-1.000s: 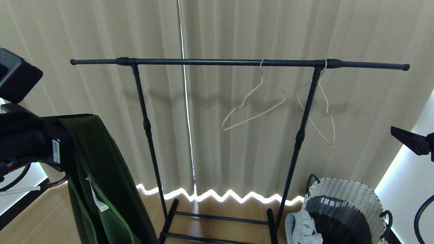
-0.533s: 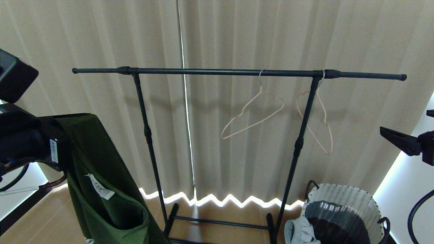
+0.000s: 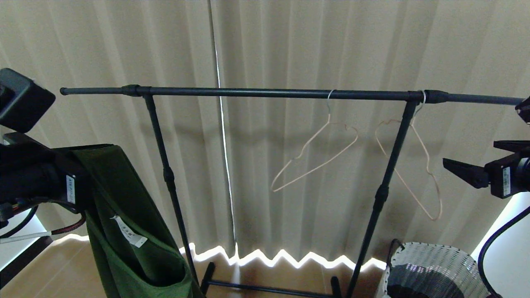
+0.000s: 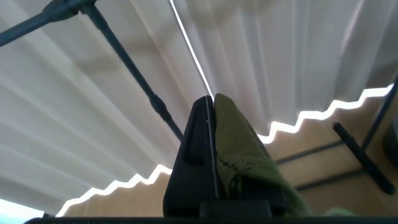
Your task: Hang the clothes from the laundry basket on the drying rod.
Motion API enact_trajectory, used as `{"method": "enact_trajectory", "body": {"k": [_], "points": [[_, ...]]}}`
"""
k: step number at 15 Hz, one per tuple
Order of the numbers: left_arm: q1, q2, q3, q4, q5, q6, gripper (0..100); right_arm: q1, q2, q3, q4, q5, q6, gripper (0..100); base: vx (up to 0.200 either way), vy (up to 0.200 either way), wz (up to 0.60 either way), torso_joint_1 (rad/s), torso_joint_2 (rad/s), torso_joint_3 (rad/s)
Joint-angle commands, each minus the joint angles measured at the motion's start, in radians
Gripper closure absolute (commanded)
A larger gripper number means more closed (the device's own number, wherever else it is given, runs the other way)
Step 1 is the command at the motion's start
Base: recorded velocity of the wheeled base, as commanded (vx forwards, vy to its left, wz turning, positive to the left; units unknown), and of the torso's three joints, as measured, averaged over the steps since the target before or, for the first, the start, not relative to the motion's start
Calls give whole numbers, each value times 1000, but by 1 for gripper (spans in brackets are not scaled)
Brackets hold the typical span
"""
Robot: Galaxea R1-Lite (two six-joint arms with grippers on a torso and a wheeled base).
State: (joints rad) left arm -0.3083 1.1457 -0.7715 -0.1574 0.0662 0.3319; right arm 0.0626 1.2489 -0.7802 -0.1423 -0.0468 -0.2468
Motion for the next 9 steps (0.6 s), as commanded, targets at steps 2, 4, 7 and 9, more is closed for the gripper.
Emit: {"method": "enact_trajectory", "body": {"k": [2,4,7,9], "points": [[-3,0,24,-20,0,4,100,0,107,-22,4,-8,61,0,100,0,0,1,-1,4],[-2,0,69,-99,0,7,100,-6,181,-44,6,-31,96,0,0,0,0,0,0,0],[2,3,104,-174,0,24,100,-9,279,-86,7,-94,139,0,0,0,0,0,0,0],[2,2,104,-174,1,26,100,-9,302,-97,55,-94,173,0,0,0,0,0,0,0]]}}
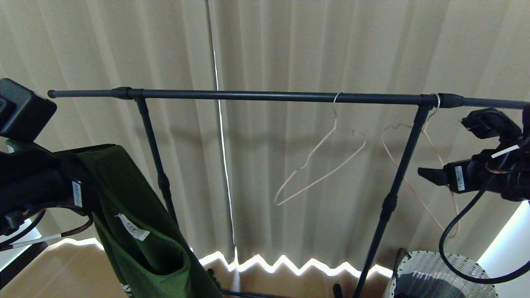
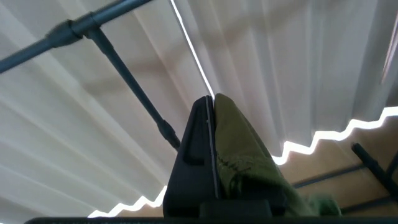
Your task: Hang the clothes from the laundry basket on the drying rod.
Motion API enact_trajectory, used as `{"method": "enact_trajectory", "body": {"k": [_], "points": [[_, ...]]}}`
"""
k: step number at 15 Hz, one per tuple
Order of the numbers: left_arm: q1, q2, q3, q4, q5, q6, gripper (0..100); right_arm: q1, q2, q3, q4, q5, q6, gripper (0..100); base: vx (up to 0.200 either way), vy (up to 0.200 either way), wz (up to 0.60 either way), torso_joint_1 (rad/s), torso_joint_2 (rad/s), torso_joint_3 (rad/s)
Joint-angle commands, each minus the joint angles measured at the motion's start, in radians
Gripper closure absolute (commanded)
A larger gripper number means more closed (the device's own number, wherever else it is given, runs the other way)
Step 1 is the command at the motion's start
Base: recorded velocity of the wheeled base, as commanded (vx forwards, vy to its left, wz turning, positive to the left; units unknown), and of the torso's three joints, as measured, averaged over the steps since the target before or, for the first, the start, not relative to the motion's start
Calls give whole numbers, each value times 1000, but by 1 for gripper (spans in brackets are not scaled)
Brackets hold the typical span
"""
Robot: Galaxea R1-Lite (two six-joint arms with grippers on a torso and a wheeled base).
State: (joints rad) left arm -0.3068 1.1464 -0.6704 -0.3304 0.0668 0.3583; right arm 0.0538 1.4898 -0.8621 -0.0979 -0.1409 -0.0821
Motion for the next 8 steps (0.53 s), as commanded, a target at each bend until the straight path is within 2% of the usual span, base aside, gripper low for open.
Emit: {"method": "enact_trajectory", "body": {"k": [1,5,8], "points": [[0,3,3,-1,1,-1,100,1,67,-29,38,0,32,0,0,0,0,0,0,0],[0,7,3,-1,-1,-2,100,1,136,-92,72,-2,107,0,0,0,0,0,0,0],[0,4,3,-1,-1,-4,100,1,142,-94,79,-2,120,0,0,0,0,0,0,0]]}}
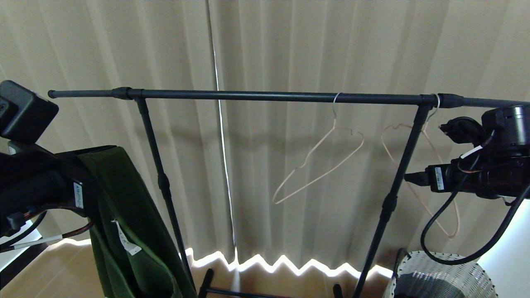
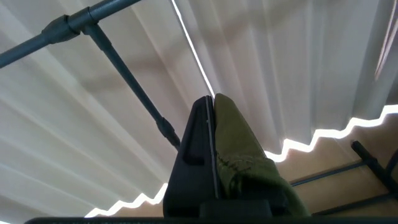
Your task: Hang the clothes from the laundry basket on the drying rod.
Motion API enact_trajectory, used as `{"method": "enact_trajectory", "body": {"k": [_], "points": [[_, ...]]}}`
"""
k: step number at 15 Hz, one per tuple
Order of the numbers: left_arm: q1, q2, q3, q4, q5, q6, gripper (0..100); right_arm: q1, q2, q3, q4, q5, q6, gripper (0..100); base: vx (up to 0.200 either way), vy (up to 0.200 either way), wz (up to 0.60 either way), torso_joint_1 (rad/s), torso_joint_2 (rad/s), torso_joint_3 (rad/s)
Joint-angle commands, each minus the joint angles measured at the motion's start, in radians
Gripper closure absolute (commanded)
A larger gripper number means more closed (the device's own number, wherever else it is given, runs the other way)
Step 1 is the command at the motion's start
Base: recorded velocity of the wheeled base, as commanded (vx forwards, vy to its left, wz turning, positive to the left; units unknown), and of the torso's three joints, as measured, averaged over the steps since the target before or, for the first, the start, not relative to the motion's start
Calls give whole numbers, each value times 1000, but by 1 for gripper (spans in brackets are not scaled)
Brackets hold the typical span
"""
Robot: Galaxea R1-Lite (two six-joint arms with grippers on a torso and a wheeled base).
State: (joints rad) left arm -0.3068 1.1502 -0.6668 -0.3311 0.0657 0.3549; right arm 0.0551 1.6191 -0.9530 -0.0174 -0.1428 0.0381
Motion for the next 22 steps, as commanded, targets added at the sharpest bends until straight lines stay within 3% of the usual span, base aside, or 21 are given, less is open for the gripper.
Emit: {"method": "enact_trajectory", "body": {"k": [1,4,5,14,17,22], "points": [[0,0,1,0,0,-1,100,0,15,-4,-1,0,0,0,0,0,0,0,0,0],[0,3,1,0,0,-1,100,0,13,-6,-1,-4,0,0,0,0,0,0,0,0],[0,3,1,0,0,-1,100,0,13,-6,-2,-9,0,100,0,0,0,0,0,0],[3,-3,6,0,2,1,100,-4,-7,-10,-7,-35,-3,100,0,0,0,0,0,0],[21,-3,12,0,2,4,100,-11,-28,-20,-18,-86,-3,100,0,0,0,0,0,0],[23,-4,21,-2,2,4,100,-17,-122,-15,-10,-90,-4,100,0,0,0,0,0,0]]}}
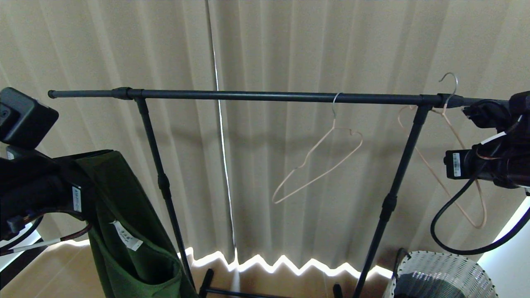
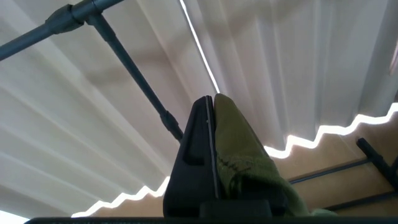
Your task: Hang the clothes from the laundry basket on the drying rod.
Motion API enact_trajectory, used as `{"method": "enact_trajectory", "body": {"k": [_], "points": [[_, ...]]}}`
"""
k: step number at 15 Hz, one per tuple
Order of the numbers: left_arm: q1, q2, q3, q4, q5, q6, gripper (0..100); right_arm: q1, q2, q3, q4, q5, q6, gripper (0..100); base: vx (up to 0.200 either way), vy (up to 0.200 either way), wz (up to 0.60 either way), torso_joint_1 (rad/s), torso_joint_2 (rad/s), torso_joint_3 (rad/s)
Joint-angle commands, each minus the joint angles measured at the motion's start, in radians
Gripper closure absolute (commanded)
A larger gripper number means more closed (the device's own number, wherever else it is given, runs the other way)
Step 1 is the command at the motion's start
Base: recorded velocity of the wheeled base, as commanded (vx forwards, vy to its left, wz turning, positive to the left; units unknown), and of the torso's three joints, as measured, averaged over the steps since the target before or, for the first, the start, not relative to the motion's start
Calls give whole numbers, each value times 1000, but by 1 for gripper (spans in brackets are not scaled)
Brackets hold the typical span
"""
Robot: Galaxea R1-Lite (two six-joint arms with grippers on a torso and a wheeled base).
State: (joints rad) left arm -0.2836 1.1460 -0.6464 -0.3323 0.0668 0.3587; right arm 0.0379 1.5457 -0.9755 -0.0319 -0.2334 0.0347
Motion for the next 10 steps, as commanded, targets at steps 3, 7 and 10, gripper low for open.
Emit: {"method": "enact_trajectory", "body": {"k": [3,7,10], "points": [[0,0,2,-1,1,0,100,-1,-95,54,9,2,-6,100,0,0,0,0,0,0],[31,-5,17,-1,4,25,100,-1,-139,106,6,9,-6,100,-100,0,0,1,1,2],[43,-15,24,-1,2,29,100,-1,-142,107,9,9,-7,100,-200,0,0,4,5,1]]}}
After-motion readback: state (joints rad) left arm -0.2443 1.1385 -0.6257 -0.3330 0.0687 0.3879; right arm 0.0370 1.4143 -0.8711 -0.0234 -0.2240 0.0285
